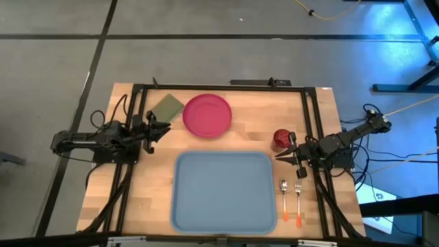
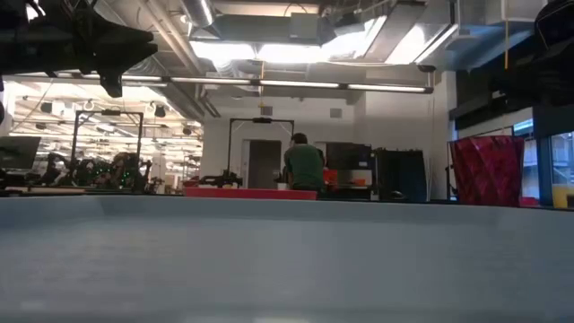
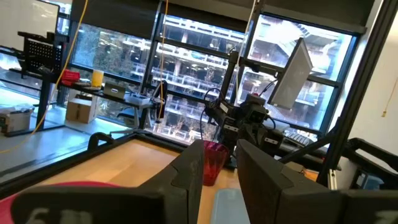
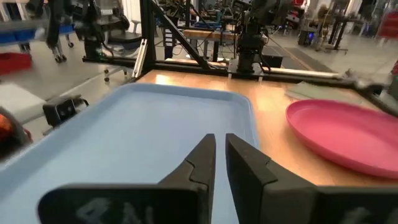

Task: Pick and place plate/cup/fork/spoon on tray
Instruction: Put the red cup on the blue tray

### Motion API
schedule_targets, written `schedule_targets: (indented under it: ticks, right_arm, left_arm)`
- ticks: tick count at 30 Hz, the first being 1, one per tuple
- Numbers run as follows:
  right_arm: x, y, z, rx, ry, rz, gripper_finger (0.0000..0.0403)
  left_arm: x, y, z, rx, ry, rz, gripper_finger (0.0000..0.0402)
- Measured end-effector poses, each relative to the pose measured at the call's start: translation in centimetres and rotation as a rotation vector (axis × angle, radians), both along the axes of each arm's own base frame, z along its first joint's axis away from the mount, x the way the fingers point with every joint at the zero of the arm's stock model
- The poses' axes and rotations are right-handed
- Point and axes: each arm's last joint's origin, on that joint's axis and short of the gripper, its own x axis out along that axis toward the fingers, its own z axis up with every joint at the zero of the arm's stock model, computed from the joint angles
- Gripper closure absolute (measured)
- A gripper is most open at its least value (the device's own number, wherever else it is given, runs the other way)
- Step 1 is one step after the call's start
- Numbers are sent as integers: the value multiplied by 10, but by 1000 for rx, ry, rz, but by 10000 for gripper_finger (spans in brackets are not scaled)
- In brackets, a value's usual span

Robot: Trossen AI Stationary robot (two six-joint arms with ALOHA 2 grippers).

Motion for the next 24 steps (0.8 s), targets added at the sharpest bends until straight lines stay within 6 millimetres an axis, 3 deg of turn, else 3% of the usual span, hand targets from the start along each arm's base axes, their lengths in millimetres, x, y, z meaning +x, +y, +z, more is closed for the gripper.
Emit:
schedule_targets:
  ticks: [8, 14, 19, 24]
  right_arm:
    - [0, -1, 0, -412, -60, -6, 360]
    - [0, -1, 1, -401, -66, -6, 360]
    - [0, 1, 3, -271, -82, 50, 360]
    - [1, -4, 15, -289, -177, -130, 360]
  left_arm:
    - [0, 0, 0, 0, 1, 0, 314]
    - [0, 0, 0, 0, 1, 0, 314]
    - [0, 0, 0, 0, 0, 0, 314]
    - [0, 0, 0, 0, 0, 0, 314]
